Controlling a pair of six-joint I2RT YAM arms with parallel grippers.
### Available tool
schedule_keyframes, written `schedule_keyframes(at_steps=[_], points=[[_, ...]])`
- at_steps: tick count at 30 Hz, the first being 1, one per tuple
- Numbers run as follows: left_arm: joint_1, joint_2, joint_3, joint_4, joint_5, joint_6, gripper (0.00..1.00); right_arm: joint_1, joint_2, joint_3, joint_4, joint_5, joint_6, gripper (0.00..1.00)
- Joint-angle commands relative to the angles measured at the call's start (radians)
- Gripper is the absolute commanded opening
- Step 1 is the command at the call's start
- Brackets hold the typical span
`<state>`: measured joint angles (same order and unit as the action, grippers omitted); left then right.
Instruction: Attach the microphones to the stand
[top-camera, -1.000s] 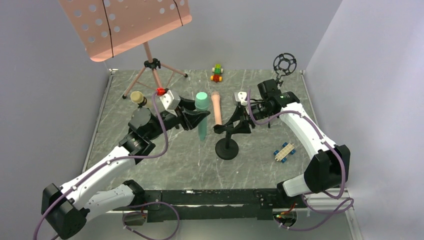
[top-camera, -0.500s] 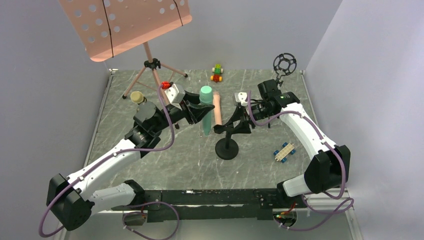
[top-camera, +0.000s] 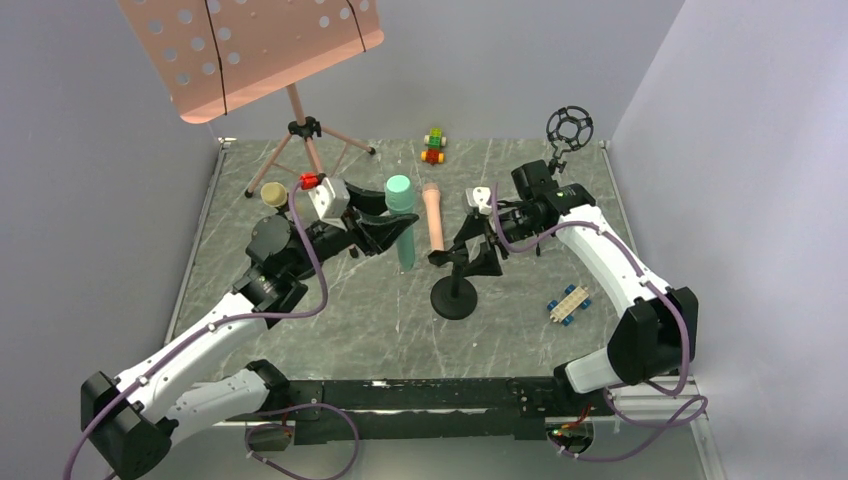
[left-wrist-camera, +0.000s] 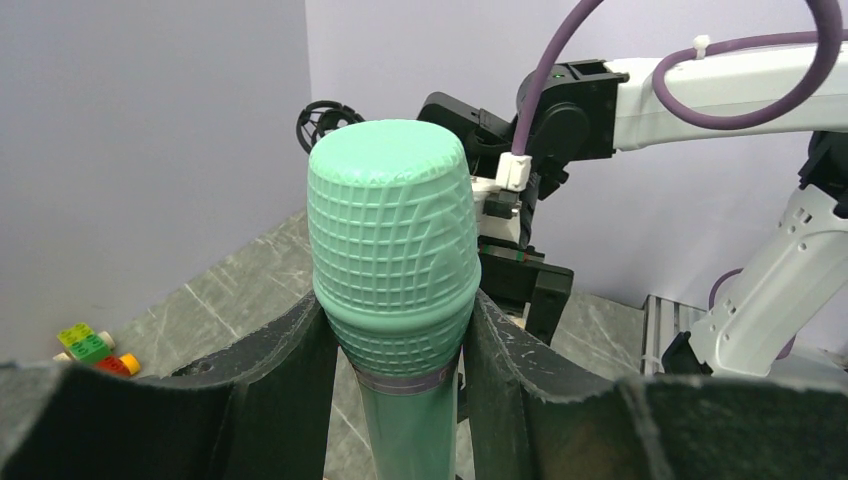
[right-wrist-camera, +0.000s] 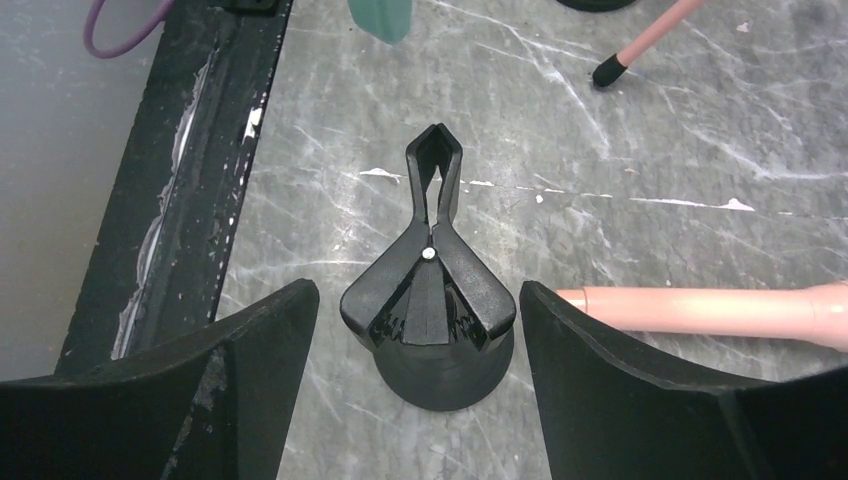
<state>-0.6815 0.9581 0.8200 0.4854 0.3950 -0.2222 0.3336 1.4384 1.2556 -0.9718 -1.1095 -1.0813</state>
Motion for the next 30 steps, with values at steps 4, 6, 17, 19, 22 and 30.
schedule_keyframes(at_steps=[4, 6, 17, 19, 22, 30], points=[[-0.004, -0.036, -0.019, 0.021, 0.001, 0.010, 0.02, 0.019, 0.033, 0.053, -0.012, -0.014, 0.002, 0.63], [-0.004, -0.038, -0.020, 0.022, 0.002, 0.009, 0.02, 0.018, 0.032, 0.054, -0.008, -0.013, 0.010, 0.50], [-0.003, 0.012, 0.001, 0.074, 0.014, -0.010, 0.02, 0.019, -0.005, 0.010, 0.003, -0.006, -0.001, 0.07], [-0.003, 0.039, 0.015, 0.098, 0.019, -0.015, 0.02, 0.020, -0.002, 0.013, -0.001, -0.008, -0.003, 0.07], [-0.003, 0.088, 0.033, 0.143, 0.031, -0.036, 0.02, 0.019, 0.001, 0.013, -0.001, -0.009, -0.005, 0.07], [-0.014, 0.197, 0.039, 0.265, 0.070, -0.101, 0.01, 0.019, 0.005, 0.013, -0.004, -0.019, -0.009, 0.07]])
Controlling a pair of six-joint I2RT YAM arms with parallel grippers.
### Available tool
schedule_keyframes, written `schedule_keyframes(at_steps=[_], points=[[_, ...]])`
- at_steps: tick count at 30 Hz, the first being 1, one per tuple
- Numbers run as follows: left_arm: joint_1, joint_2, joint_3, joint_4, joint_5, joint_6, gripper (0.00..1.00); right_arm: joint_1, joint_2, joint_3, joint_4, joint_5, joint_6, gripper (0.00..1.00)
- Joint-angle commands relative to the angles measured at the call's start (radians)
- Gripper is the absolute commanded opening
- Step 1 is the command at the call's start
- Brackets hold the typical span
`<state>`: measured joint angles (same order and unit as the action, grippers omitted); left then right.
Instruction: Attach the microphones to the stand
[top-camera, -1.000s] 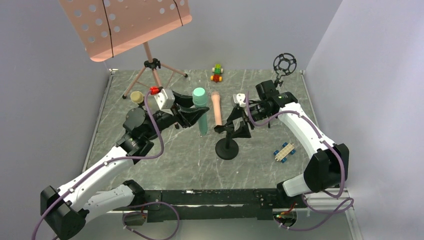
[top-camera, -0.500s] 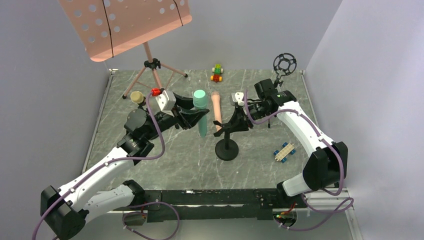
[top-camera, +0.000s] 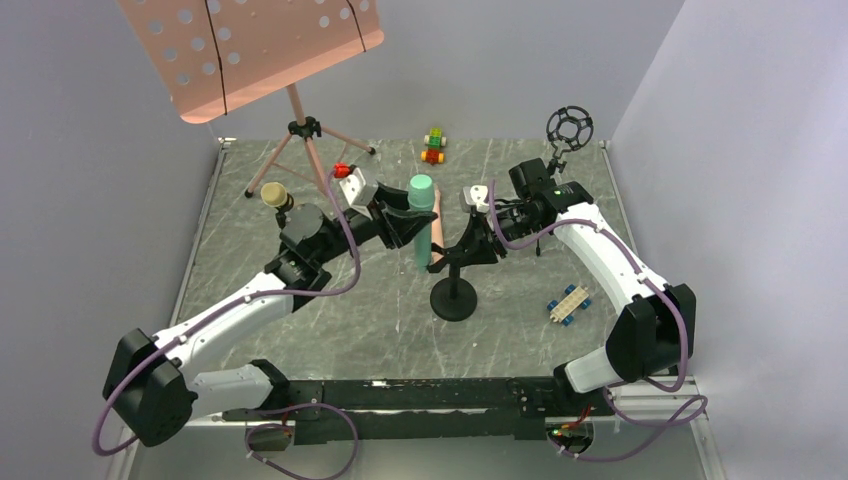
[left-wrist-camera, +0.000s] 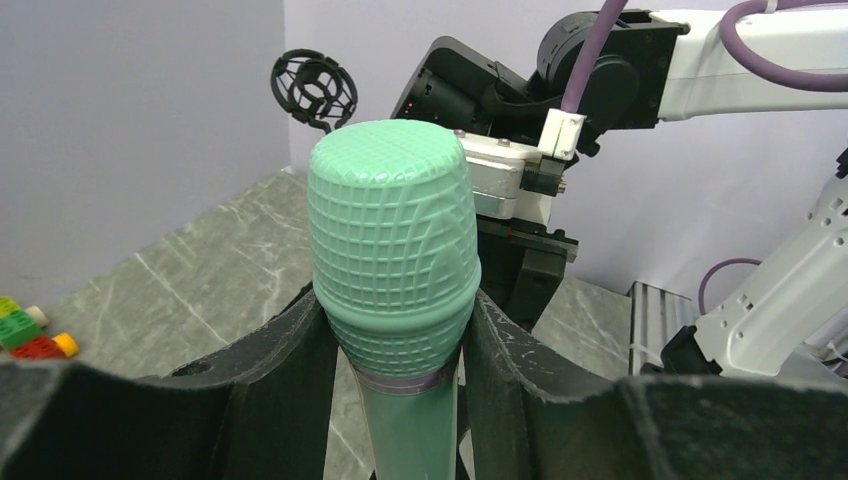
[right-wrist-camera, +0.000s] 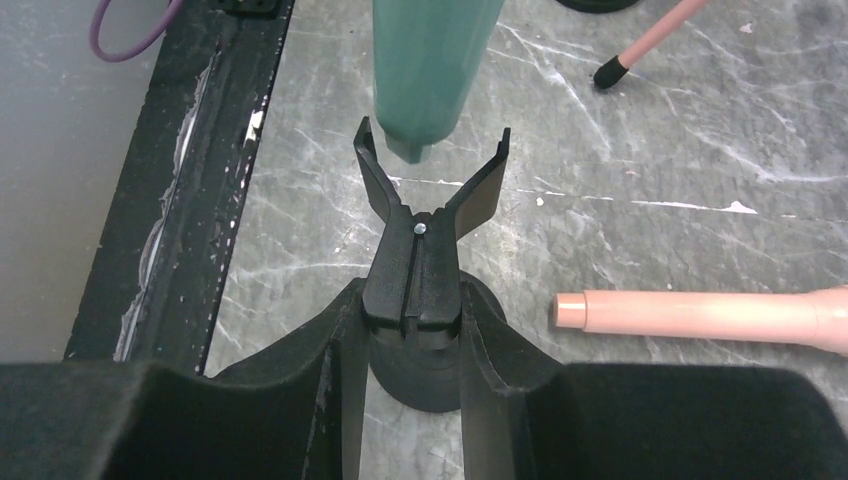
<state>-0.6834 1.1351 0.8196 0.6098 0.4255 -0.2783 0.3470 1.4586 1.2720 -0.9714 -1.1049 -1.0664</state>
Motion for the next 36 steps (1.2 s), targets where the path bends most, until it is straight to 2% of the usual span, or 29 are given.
schedule_keyframes(at_steps=[1, 24, 36], points=[[-0.015, 0.028, 0.035, 0.154, 0.043, -0.048, 0.01, 0.005, -0.015, -0.005, -0.004, -0.025, -0.024, 0.07], [-0.040, 0.097, -0.157, 0.426, 0.017, -0.060, 0.00, 0.006, -0.007, -0.015, 0.001, -0.040, -0.016, 0.07], [-0.071, 0.137, -0.246, 0.591, -0.044, -0.070, 0.00, 0.005, -0.002, -0.018, 0.001, -0.048, -0.017, 0.07]])
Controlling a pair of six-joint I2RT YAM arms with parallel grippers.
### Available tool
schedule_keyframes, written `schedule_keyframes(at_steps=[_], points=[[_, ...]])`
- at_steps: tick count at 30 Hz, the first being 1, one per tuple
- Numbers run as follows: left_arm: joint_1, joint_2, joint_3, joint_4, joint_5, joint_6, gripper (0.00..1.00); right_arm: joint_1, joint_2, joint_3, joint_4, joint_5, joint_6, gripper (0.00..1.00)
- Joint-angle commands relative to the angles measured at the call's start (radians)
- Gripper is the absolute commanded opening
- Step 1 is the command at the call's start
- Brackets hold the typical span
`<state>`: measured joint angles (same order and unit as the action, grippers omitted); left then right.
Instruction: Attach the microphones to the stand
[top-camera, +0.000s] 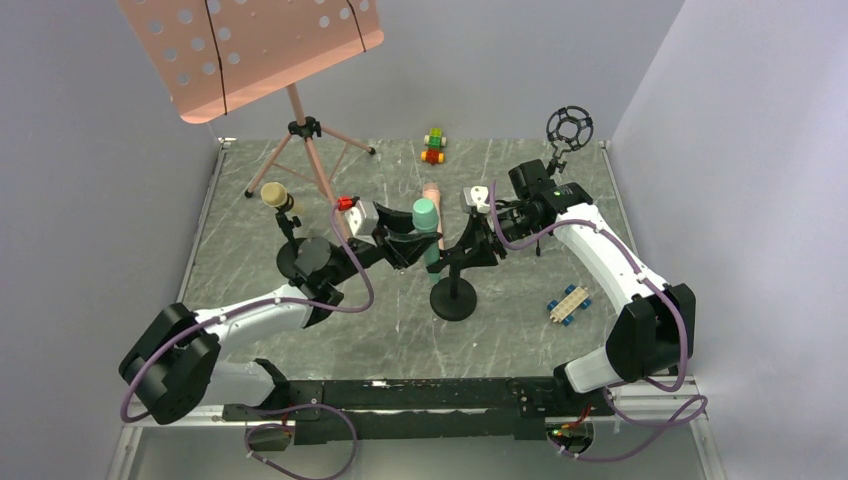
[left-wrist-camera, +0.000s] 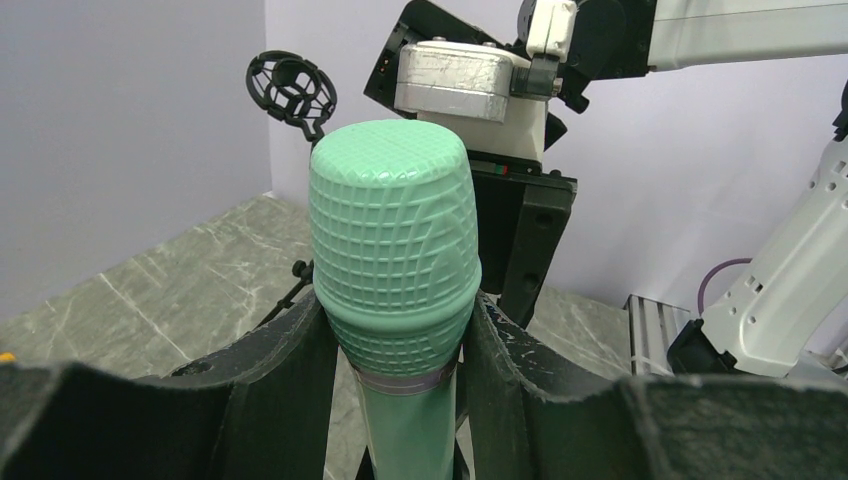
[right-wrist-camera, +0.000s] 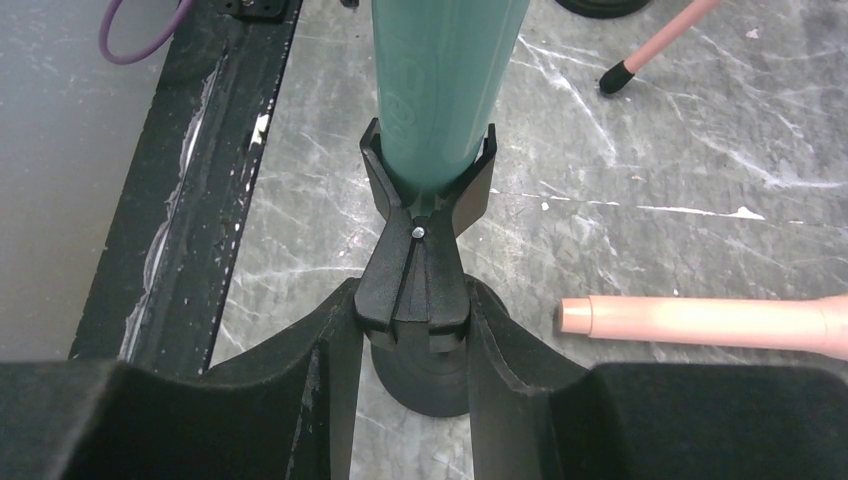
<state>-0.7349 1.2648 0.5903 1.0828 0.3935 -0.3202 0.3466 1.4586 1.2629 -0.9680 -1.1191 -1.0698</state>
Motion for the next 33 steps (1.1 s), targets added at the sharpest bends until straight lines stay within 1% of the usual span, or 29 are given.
schedule_keyframes(at_steps=[1, 8, 12, 16, 33], points=[[-0.021, 0.012, -0.020, 0.125, -0.015, -0.028, 0.00, 0.006, -0.003, -0.010, -0.002, -0.032, -0.013, 0.07], [-0.035, 0.032, -0.024, 0.137, -0.019, -0.020, 0.00, 0.005, -0.002, -0.011, -0.005, -0.030, -0.015, 0.07], [-0.050, 0.031, -0.051, 0.135, -0.038, -0.001, 0.00, 0.005, -0.008, -0.021, 0.009, -0.028, -0.004, 0.07], [-0.052, 0.051, -0.076, 0.168, -0.052, -0.004, 0.00, 0.006, -0.002, -0.019, 0.007, -0.027, -0.004, 0.07], [-0.067, 0.109, -0.100, 0.232, -0.066, -0.014, 0.00, 0.006, 0.008, -0.016, -0.003, -0.030, -0.015, 0.07]])
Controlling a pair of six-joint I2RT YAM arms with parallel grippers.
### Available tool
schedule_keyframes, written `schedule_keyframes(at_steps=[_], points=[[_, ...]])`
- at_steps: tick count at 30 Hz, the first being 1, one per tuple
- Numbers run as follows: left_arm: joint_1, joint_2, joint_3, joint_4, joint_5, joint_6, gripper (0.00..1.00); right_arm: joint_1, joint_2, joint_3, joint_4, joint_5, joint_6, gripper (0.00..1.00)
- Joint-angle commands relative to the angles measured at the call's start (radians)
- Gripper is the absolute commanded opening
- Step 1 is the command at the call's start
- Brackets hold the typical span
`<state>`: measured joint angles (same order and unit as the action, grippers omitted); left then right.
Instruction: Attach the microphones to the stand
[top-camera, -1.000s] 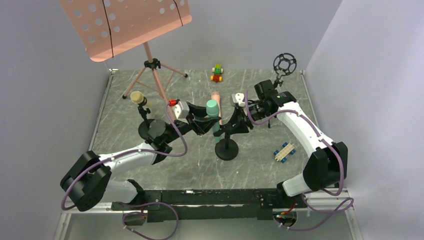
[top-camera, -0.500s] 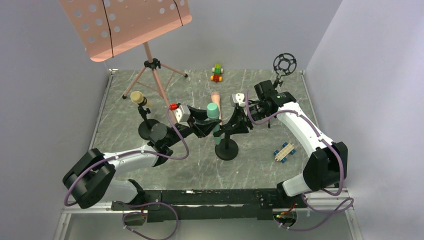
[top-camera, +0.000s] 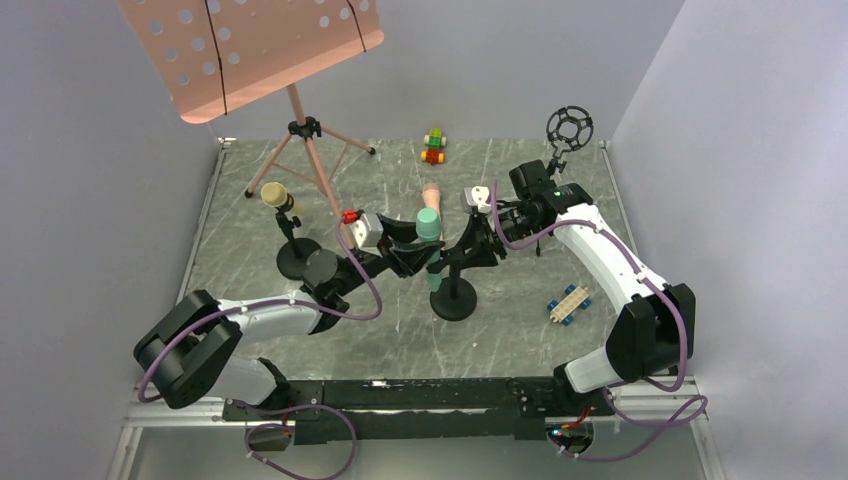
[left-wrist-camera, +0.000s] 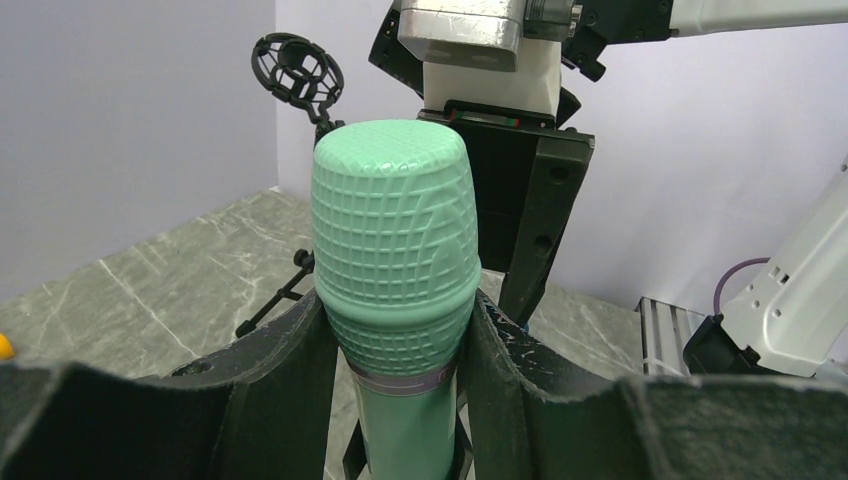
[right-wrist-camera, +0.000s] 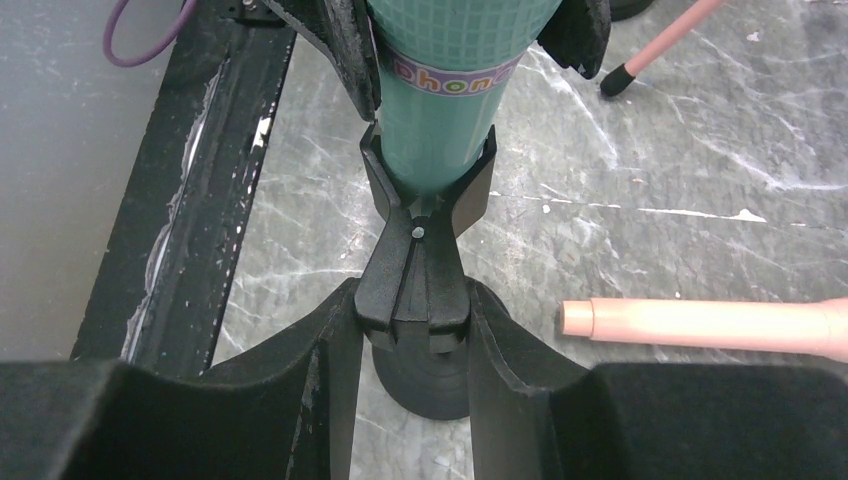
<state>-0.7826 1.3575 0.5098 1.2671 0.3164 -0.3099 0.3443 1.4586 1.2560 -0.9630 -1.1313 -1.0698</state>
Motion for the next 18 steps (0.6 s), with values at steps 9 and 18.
schedule_keyframes(at_steps=[9, 18], points=[[-0.031, 0.026, -0.041, 0.107, -0.026, -0.030, 0.00, 0.008, 0.014, -0.010, -0.008, -0.021, -0.015, 0.07], [-0.045, 0.041, -0.041, 0.164, -0.081, -0.022, 0.00, 0.009, 0.010, -0.019, 0.000, -0.020, -0.006, 0.07]])
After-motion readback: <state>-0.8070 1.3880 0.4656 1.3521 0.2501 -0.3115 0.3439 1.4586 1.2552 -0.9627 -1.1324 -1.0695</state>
